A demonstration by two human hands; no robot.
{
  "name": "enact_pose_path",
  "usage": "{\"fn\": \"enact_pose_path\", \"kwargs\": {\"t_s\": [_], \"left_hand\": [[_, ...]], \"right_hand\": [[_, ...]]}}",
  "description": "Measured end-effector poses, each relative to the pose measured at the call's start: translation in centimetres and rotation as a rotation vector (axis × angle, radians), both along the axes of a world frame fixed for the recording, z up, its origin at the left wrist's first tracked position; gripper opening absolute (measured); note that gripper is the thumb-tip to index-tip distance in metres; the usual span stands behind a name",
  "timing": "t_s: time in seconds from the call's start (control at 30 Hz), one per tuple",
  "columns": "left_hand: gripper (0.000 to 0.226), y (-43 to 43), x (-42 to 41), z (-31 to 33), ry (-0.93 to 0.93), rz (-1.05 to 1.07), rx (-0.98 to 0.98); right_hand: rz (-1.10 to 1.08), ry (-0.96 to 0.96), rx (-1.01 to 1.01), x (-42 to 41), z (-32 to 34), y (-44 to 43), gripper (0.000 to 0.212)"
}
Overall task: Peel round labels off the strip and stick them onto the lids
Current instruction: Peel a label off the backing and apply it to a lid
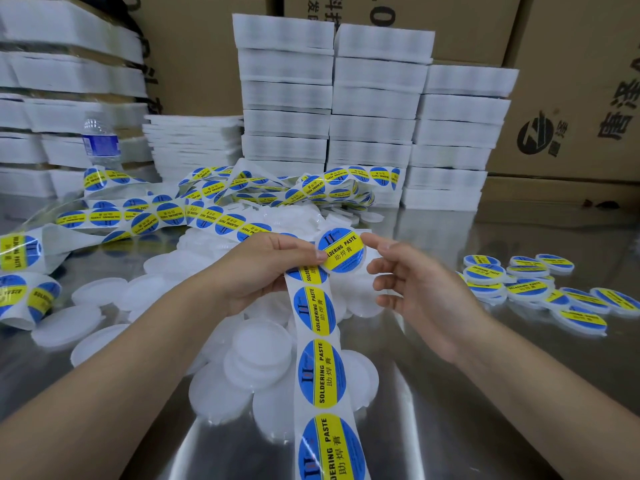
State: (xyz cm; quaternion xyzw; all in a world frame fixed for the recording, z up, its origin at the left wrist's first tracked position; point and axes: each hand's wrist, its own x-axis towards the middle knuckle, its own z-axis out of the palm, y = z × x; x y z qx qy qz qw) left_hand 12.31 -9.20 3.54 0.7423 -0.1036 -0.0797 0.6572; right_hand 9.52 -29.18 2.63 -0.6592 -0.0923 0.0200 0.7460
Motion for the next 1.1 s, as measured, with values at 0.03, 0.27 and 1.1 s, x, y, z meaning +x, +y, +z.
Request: {"fn": "enact_pose_path", "kwargs": {"t_s": [0.03, 0.27, 1.1], "left_hand": [[0.012, 0.0, 0.0, 0.0, -0.001, 0.001, -0.003], [0.010, -0.2, -0.4, 0.3, -0.020, -0.041, 0.013], [0.014, -1.7, -1.7, -0.4, -0.180, -0.297, 0.067]], "right_hand": [[-0.015, 0.000, 0.011, 0.0, 0.0, 0.0, 0.022], [-0.258, -0.167, -0.186, -0.1, -0.3, 0.2, 0.019], [-0.308, -0.459, -0.577, -0.2, -2.4, 1.2, 0.066]]}}
